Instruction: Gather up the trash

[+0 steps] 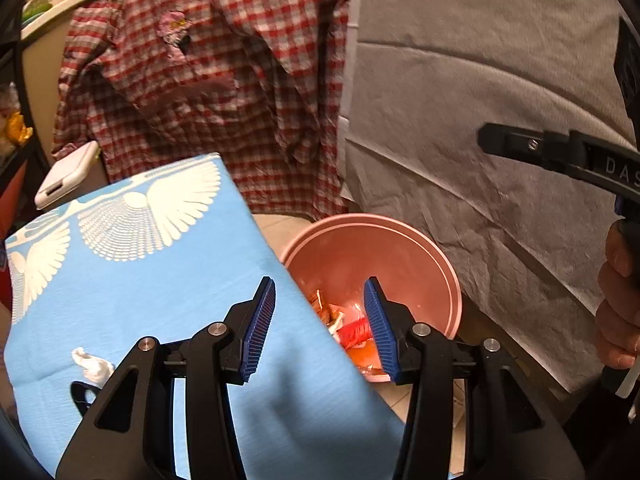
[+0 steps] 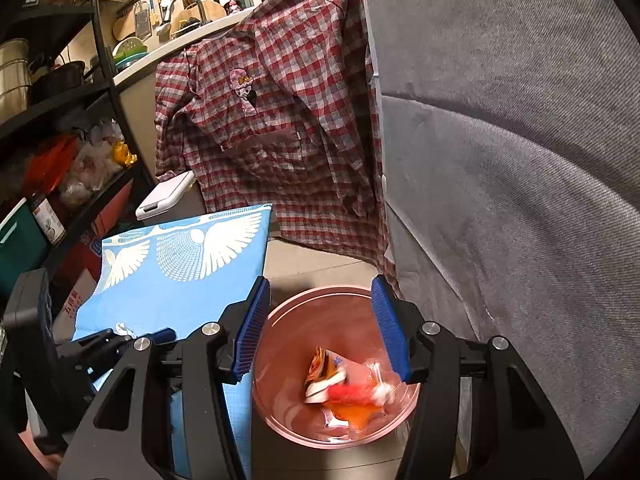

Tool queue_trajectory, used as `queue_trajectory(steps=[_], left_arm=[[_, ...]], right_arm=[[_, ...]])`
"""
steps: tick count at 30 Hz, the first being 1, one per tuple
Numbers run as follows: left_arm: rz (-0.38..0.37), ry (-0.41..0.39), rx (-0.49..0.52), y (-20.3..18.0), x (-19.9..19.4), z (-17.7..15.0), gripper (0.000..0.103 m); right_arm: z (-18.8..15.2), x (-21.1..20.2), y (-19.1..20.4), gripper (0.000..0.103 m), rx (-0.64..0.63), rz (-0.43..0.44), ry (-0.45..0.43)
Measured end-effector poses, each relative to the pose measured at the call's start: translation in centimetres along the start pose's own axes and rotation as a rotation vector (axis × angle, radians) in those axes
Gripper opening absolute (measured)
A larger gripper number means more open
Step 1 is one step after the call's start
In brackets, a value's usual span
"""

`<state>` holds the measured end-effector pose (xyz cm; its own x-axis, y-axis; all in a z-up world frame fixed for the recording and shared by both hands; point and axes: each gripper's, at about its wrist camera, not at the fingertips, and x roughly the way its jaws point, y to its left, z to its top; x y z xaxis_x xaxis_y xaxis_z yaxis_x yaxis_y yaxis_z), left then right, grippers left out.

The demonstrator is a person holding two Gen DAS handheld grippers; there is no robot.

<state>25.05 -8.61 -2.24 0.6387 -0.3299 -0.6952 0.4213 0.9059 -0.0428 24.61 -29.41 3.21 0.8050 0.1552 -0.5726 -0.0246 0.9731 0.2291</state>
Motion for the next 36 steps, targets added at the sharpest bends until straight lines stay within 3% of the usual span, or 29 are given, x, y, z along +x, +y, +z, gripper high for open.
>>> queue_trajectory(steps=[11, 21, 28, 36], left_arm=[[0.077, -0.102, -0.073, 6.1, -5.9, -1.0, 0.046], [0.129, -0.152, -0.129, 11.4, -10.0, -2.8, 0.045], [0.145, -0.159, -0.129, 13.1, -11.1, -3.9, 0.045], [0.182, -0.113, -0.125, 14.7, -10.9, -5.8, 0.045]], right_arm=[[1.9, -5.2, 2.2, 0.054, -0.053, -0.009, -0.098], [2.1, -11.0, 0.6, 0.054, -0.054, 0.012, -0.168], [-4.7, -9.6, -1.1, 0.054, -0.077, -0.002, -0.169], [-17.5, -4.0, -4.3, 0.055, -0.006, -0.07, -0.101]])
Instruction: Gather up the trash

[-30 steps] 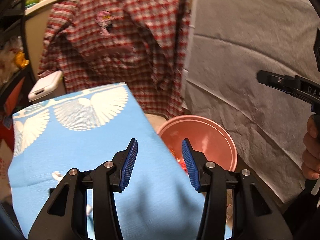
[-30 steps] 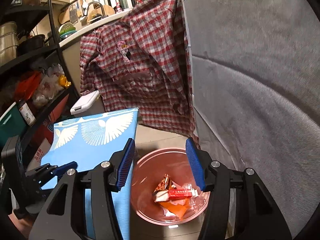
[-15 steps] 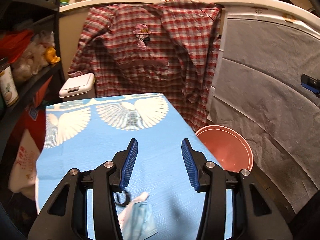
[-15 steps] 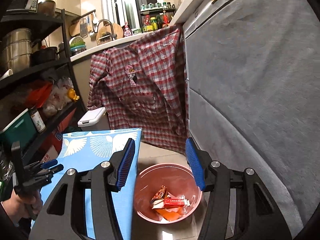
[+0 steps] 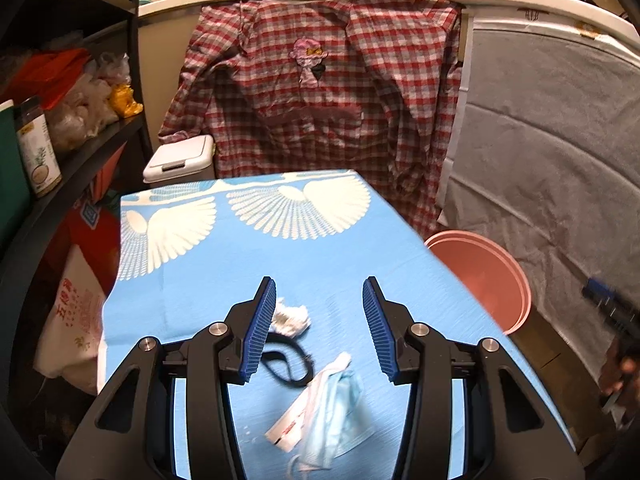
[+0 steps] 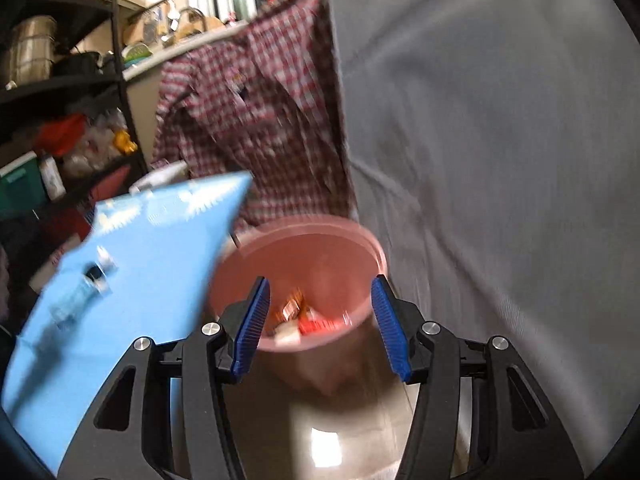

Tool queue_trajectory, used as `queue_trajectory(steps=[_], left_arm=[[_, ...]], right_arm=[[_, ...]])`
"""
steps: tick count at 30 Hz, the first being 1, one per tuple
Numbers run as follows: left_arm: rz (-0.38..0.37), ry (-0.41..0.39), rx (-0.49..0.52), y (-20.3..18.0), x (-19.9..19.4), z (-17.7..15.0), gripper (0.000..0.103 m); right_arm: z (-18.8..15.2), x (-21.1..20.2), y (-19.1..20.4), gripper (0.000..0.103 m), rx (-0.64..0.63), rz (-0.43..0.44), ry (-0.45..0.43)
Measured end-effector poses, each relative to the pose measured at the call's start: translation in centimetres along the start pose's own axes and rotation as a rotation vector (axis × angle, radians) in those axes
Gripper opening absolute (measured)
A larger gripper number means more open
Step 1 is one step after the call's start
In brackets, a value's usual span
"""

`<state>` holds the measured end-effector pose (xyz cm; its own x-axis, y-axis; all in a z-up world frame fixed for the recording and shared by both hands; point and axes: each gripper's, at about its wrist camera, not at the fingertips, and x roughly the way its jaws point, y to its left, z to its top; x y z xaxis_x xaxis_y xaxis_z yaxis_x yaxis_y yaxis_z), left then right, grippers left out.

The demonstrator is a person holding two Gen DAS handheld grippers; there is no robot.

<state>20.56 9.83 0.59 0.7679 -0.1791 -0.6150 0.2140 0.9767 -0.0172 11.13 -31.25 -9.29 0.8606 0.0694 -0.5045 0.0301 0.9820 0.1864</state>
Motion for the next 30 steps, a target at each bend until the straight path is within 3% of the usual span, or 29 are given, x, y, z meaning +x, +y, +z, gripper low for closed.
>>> queue_trajectory(steps=[7, 10, 12, 16, 20, 26, 30], left_arm=[[0.021, 0.016, -0.015, 1.4, -0.3, -1.0, 0.045], [0.024, 0.019, -0.014, 1.5, -0.2, -1.0, 0.045], [0.023, 0.02, -0.018, 1.6, -0.1, -1.0, 0.045], [0.021, 0.028, -0.011, 1.4, 0.2, -1.2, 0.045], [0.019, 0.034, 0.002, 1.4, 0.3, -1.6, 0.045], [0.021, 0.038, -0.003, 1.9, 0.4, -1.7, 0.045], [0.021, 0.04, -0.003, 2.1, 0.5, -1.9, 0.045]], right_arm=[[-11.0, 3.9, -3.0, 0.061, 0.076, -0.114, 0.095], [-15.6, 5.2, -4.0, 0.062, 0.1, -0.16, 0.171], [-18.4, 5.6, -4.5, 0.07, 0.107, -0.197, 0.218], [-22.8, 5.9, -5.8, 0.071, 0.153, -0.24, 0.304], [-25.4, 6.2, -7.4, 0.075, 0.238, -0.273, 0.367], [-26.7, 8.4, -6.9, 0.084, 0.292, -0.255, 0.445], [-27.5, 10.4, -7.1, 0.084, 0.347, -0.295, 0.5]])
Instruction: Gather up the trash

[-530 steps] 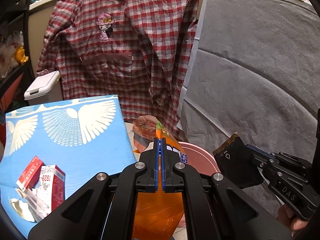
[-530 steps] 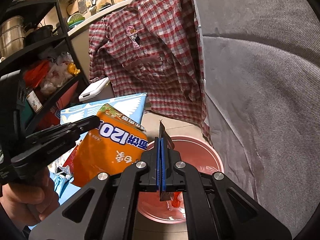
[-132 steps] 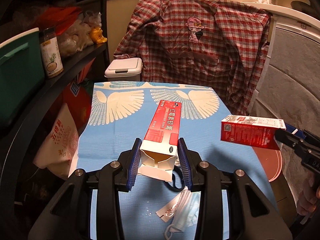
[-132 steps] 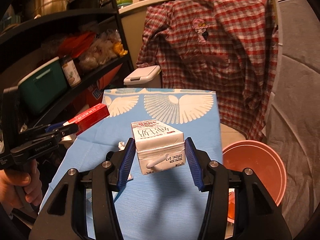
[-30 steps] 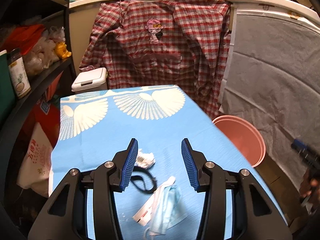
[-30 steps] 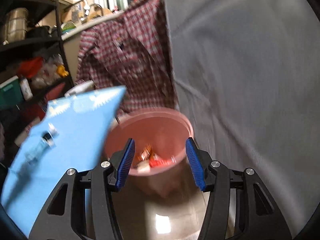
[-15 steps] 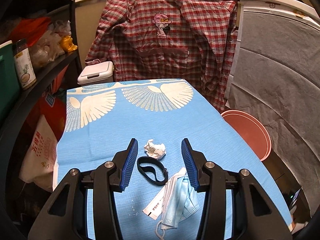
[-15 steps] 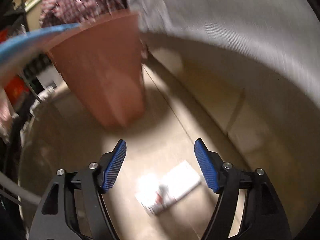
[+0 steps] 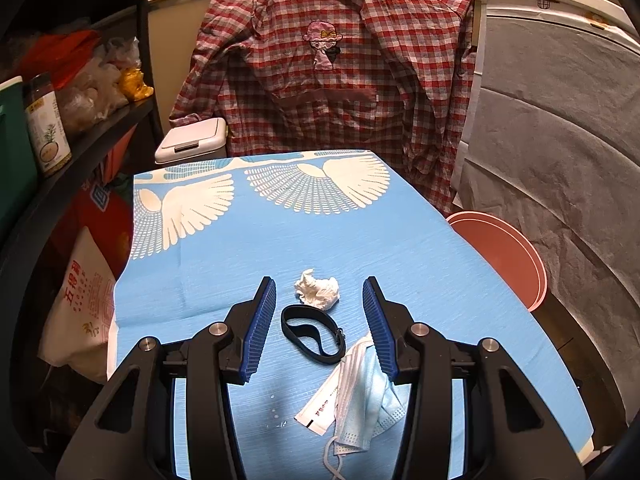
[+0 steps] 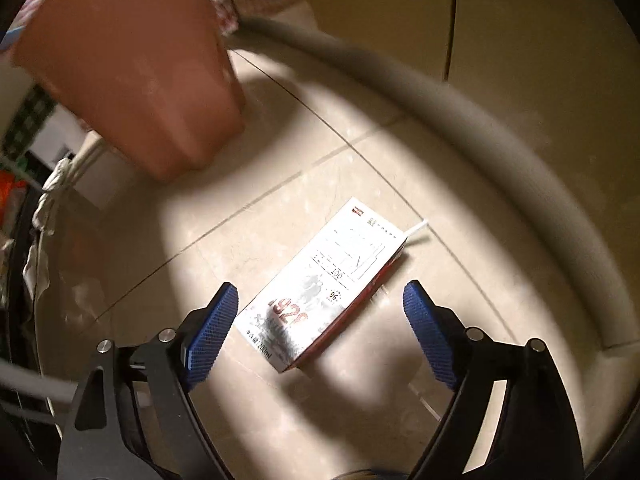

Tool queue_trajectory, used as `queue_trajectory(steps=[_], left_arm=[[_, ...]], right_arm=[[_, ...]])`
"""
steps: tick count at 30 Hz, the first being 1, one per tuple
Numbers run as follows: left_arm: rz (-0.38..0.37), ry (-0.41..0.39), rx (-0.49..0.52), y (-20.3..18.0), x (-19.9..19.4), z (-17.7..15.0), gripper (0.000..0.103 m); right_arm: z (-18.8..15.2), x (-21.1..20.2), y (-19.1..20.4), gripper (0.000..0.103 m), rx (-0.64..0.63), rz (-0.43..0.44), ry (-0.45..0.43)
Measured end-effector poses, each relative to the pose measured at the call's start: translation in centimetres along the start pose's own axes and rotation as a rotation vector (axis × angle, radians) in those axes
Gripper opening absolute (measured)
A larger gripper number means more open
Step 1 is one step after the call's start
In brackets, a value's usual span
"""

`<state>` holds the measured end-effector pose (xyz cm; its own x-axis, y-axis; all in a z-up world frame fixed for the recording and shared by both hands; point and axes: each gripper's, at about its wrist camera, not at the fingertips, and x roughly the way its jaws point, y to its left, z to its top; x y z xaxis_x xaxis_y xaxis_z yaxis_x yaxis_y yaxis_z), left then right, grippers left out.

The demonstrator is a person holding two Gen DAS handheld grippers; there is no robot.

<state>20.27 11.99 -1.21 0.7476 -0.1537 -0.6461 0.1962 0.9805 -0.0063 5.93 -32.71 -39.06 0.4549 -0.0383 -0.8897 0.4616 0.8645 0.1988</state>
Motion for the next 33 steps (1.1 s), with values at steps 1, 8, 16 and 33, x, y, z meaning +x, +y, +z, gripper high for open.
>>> queue_trajectory(steps=[1, 8, 16, 33], left_arm=[[0.001, 0.001, 0.001, 0.0, 0.0, 0.0, 0.045], [0.004, 0.012, 0.007, 0.0, 0.6, -0.1, 0.045], [0.002, 0.002, 0.028, 0.0, 0.4, -0.1, 0.045], [-0.026, -0.043, 0.033, -0.4, -0.4, 1.1, 0.045]], right_arm=[[0.3, 0.7, 0.1, 0.084, 0.014, -0.012, 0.02], [1.5, 3.6, 0.9, 0.083, 0.061, -0.07, 0.098], [1.7, 3.3, 2.9, 0.053, -0.064, -0.094, 0.092], [6.8, -18.6, 7.9, 0.053, -0.378, 0.106, -0.402]])
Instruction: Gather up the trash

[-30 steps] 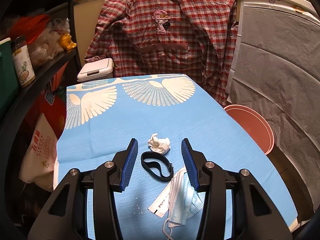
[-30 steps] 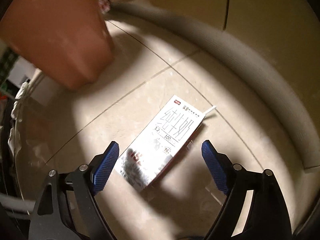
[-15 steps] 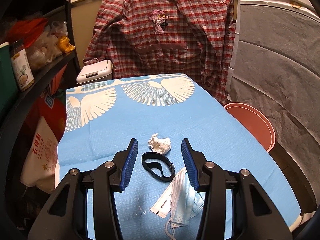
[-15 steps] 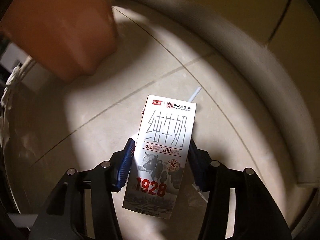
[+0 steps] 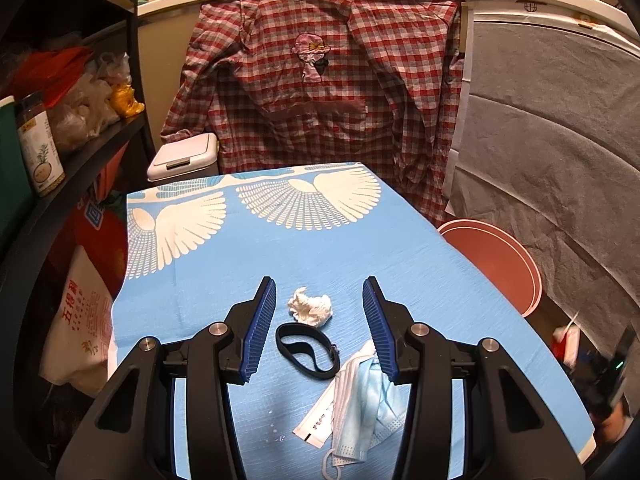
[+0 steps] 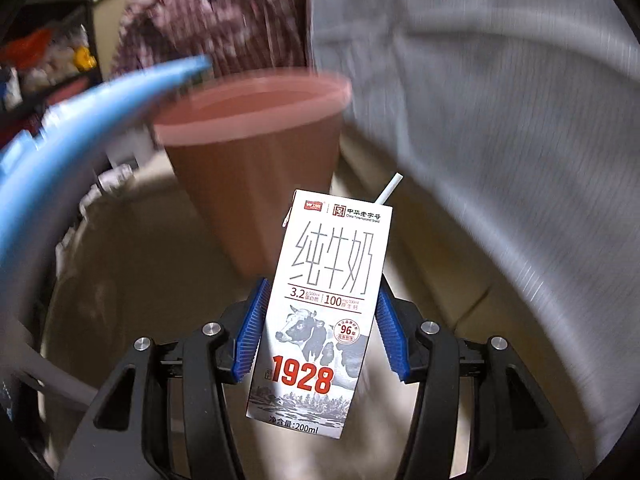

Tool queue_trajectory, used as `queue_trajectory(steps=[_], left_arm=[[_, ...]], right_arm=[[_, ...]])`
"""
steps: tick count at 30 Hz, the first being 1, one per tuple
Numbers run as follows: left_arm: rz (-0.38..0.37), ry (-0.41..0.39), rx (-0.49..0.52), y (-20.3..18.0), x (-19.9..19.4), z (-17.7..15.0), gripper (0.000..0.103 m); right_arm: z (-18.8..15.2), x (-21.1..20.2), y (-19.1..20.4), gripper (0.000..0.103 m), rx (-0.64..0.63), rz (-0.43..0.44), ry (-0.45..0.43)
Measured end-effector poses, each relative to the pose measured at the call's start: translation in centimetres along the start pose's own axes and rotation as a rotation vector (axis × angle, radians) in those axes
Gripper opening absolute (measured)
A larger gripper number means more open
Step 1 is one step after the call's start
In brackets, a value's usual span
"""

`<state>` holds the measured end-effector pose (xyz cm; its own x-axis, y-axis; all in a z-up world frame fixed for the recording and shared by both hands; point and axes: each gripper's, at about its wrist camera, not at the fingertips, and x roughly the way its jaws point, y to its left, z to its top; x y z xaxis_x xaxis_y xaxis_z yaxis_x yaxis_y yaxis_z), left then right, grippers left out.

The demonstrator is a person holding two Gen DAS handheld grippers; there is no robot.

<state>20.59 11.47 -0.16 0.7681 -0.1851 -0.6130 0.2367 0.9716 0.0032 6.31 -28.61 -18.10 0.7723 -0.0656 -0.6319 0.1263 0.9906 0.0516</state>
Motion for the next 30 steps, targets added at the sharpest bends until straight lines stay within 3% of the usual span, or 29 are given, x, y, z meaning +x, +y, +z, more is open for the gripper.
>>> queue_trajectory(steps=[5, 9, 14, 18, 25, 30], left_arm=[[-0.005, -0.005, -0.007, 0.0, 0.2, 0.4, 0.045], [-0.004, -0.002, -0.007, 0.1, 0.3, 0.4, 0.045], [0.007, 0.01, -0.01, 0.4, 0.6, 0.3, 0.045], [0.013, 0.022, -0.013, 1.1, 0.6, -0.1, 0.045], [0.025, 0.002, -0.058, 3.0, -0.3, -0.1, 0.045], [0.025, -0.038, -0.09, 3.9, -2.1, 0.4, 0.045]], right_arm=[[8.7, -1.0, 1.2, 0.053, -0.059, 0.102, -0.111], [14.8, 2.1, 3.2, 0.053, -0.089, 0.153, -0.121], [18.1, 8.0, 4.7, 0.054, -0.078, 0.134, -0.044], [18.5, 10.9, 5.1, 0.07, -0.077, 0.1, 0.021], [22.0, 6.3, 6.1, 0.071, -0.168, 0.122, -0.02], [27.1, -0.4, 7.3, 0.071, -0.175, 0.213, -0.081]])
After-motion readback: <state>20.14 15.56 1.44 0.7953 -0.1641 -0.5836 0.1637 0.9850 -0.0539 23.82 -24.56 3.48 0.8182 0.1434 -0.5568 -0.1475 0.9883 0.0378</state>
